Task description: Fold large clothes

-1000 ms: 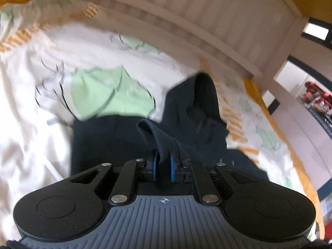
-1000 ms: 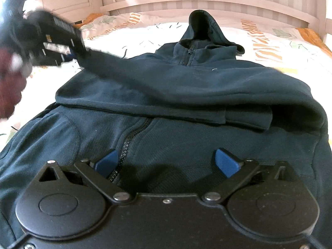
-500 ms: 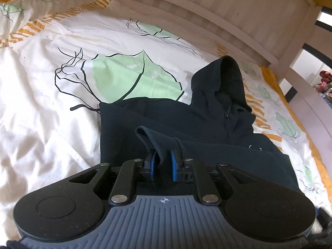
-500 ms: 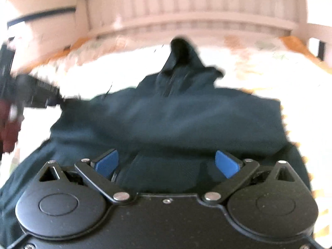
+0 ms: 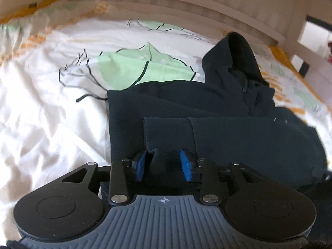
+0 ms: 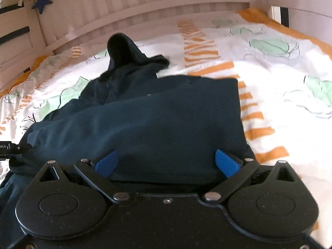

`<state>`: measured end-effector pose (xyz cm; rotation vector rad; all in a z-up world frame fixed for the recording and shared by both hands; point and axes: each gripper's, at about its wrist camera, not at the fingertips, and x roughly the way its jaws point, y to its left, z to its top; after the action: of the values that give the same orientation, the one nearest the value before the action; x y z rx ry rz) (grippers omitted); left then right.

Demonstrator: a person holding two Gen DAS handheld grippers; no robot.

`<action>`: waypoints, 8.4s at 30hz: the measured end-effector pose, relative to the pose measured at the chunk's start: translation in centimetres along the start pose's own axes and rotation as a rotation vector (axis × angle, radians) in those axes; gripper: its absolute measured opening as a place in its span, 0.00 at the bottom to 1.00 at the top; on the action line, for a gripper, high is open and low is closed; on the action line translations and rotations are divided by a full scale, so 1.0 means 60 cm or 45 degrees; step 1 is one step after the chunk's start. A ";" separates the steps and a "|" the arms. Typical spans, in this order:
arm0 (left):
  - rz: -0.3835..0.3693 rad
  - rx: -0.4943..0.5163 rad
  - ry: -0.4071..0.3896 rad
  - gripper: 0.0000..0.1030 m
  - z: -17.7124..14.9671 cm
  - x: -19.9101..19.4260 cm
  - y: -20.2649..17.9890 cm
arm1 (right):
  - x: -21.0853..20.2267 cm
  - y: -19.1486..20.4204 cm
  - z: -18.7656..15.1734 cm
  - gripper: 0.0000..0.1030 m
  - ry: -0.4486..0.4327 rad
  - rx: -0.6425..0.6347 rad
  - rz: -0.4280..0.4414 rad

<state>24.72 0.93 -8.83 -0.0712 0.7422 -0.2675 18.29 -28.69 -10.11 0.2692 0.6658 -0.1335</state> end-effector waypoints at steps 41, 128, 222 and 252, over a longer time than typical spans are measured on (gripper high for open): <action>0.061 0.083 -0.005 0.39 0.035 -0.026 -0.019 | -0.010 0.034 0.045 0.98 -0.016 -0.080 -0.036; -0.193 0.163 0.099 0.63 0.318 0.344 -0.095 | 0.382 0.018 0.372 0.84 0.057 -0.026 0.228; -0.789 0.178 0.188 0.51 0.164 0.207 -0.207 | 0.087 0.143 0.320 0.12 -0.201 -0.734 0.680; -0.636 -0.370 0.251 0.18 0.085 0.114 -0.054 | -0.031 0.094 0.087 0.79 0.102 -0.377 0.576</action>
<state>32.32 -4.17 -9.05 -0.5164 0.9508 -0.6473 21.10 -24.71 -3.88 0.1345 0.6793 0.4082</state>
